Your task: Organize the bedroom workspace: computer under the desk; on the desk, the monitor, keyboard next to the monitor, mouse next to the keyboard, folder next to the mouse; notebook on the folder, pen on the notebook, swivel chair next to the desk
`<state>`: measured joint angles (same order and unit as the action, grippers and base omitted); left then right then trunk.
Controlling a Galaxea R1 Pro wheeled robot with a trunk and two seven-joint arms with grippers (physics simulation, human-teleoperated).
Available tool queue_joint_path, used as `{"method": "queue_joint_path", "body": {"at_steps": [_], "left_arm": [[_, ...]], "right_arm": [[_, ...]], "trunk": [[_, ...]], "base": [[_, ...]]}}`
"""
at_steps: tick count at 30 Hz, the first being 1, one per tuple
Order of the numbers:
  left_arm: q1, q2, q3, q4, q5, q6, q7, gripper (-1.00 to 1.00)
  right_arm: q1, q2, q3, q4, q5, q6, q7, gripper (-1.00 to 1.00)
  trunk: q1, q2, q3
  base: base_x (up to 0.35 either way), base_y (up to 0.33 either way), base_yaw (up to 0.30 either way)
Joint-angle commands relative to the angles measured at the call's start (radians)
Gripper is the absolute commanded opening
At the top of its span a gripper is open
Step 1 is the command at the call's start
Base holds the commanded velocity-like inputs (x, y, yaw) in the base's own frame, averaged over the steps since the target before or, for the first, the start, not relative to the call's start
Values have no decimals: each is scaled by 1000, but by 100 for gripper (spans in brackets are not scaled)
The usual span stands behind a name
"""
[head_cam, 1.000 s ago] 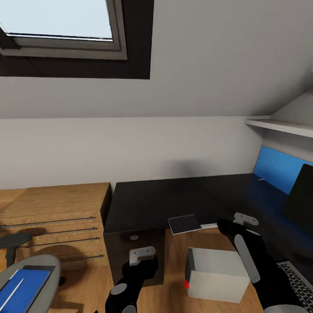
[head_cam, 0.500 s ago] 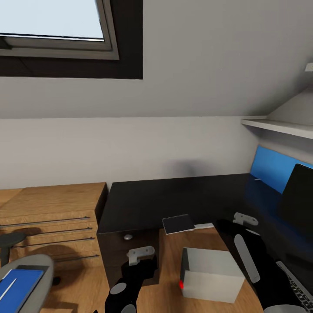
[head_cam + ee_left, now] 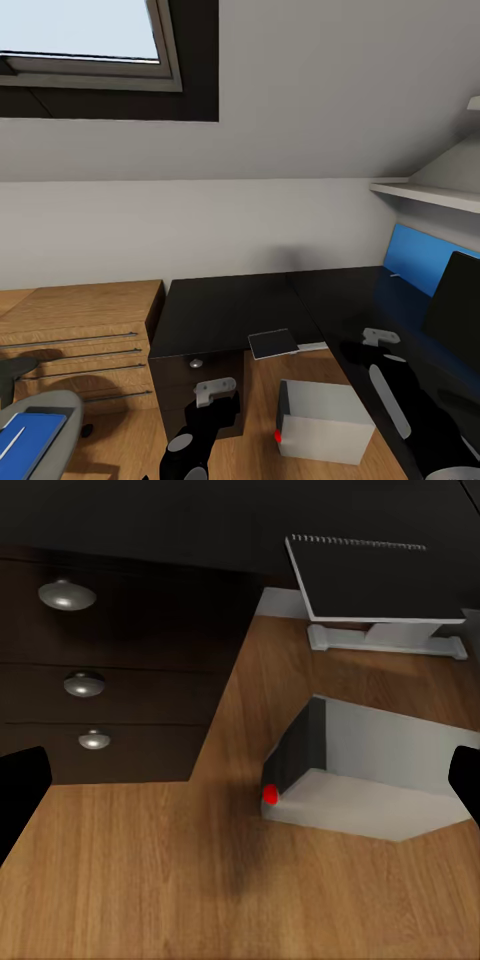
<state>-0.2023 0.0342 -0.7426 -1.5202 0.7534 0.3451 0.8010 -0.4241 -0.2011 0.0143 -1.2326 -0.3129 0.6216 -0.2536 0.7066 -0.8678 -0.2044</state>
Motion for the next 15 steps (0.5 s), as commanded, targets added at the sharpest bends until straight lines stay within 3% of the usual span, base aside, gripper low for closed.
{"method": "queue_joint_path", "body": {"at_steps": [1,6,9,11,12,14,15], "left_arm": [[-2,1,-2,-1,4,3,7,100],[-1,1,-3,-1,4,3,7,100],[-2,1,-3,-1,6,3,7,100],[-1,1,-3,-1,7,3,7,100],[-2,0,-4,-1,8,3,7,100],[-2,-1,-7,-1,9,3,7,100],[-2,-4,-10,17,9,1,8,100]], "right_arm": [[-2,-21,2,19,-11,1,31,-100],[-6,-90,0,103,-5,-5,125,-100],[-11,-106,0,142,-5,-15,142,-100],[-15,-111,6,189,0,-76,180,-100],[-38,-113,9,264,49,-138,266,-100],[-58,-114,7,319,85,-160,312,-100],[-105,-118,6,423,102,-213,331,-100]], "trunk": [[0,-1,-2],[0,-1,-2],[0,-1,-2],[0,-1,-2],[0,-1,-2],[0,-1,-2],[0,-1,-2]], "base": [[0,0,0],[0,0,0],[0,0,0],[0,0,0],[0,0,0],[0,0,0],[0,0,0]]}}
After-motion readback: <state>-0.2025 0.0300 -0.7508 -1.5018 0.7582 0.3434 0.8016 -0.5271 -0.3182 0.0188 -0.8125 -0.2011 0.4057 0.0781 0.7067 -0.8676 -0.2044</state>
